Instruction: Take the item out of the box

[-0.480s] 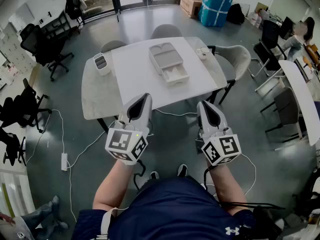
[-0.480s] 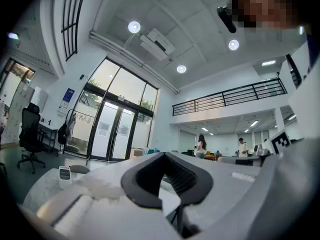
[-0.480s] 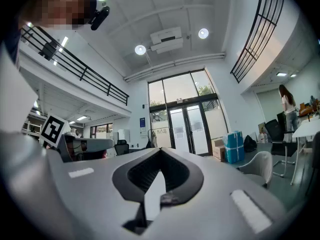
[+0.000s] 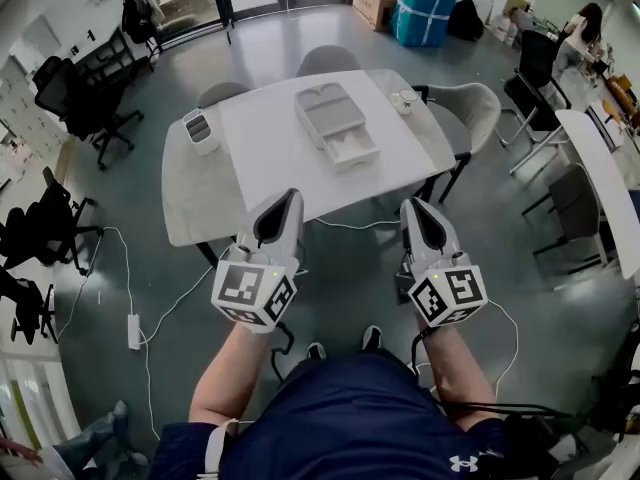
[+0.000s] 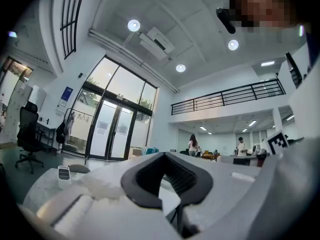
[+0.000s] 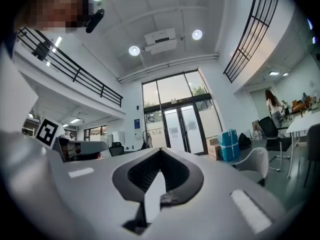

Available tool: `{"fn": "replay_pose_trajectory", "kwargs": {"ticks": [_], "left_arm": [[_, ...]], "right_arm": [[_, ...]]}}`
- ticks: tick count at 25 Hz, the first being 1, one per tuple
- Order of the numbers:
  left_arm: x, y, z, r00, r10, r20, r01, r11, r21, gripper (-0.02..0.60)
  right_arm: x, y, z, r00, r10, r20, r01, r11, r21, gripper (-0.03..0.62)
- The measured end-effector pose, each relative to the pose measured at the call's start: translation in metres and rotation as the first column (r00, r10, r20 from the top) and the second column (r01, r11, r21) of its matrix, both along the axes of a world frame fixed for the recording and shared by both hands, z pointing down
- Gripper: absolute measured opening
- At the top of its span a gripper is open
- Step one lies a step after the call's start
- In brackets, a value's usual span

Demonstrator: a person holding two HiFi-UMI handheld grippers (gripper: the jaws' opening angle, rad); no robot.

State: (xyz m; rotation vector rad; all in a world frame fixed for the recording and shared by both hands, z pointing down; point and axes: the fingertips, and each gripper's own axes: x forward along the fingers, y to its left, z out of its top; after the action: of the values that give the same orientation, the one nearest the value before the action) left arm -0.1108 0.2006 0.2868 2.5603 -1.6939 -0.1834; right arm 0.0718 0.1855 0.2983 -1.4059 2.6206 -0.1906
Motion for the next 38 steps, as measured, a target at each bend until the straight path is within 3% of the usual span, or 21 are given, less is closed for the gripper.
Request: {"fn": "replay_pose_trajectory", "kwargs": {"ticks": [9, 15, 31, 38], "left_arm": [[-0.034, -0.008, 0.015, 0.998, 0.057, -0.022, -0.057, 0.998, -0.016, 0.002], [-0.031, -0.038, 0.024, 0.996, 0.079, -0.029, -0.08, 0.996, -0.033, 0.002], [0.001, -0.175, 0.027, 0.999, 0.011, 0.037, -0.008, 0.998, -0.063, 0.002], [0.022, -0.214, 0.029, 0.997, -0.022, 0.077, 0.028, 0.997, -0.072, 0.002]], "right_arm": [[-0.01, 0.01, 0.009, 0.993, 0.113, -0.035, -0.114, 0.993, -0.012, 0.002], [-0.001, -0.015, 0.018, 0.988, 0.15, -0.037, -0.152, 0.988, -0.039, 0.002], [0.035, -0.173, 0.03, 0.995, 0.101, -0.001, -0.101, 0.992, -0.082, 0.002], [0.047, -0.218, 0.036, 0.999, 0.051, 0.005, -0.05, 0.995, -0.091, 0.003]]}}
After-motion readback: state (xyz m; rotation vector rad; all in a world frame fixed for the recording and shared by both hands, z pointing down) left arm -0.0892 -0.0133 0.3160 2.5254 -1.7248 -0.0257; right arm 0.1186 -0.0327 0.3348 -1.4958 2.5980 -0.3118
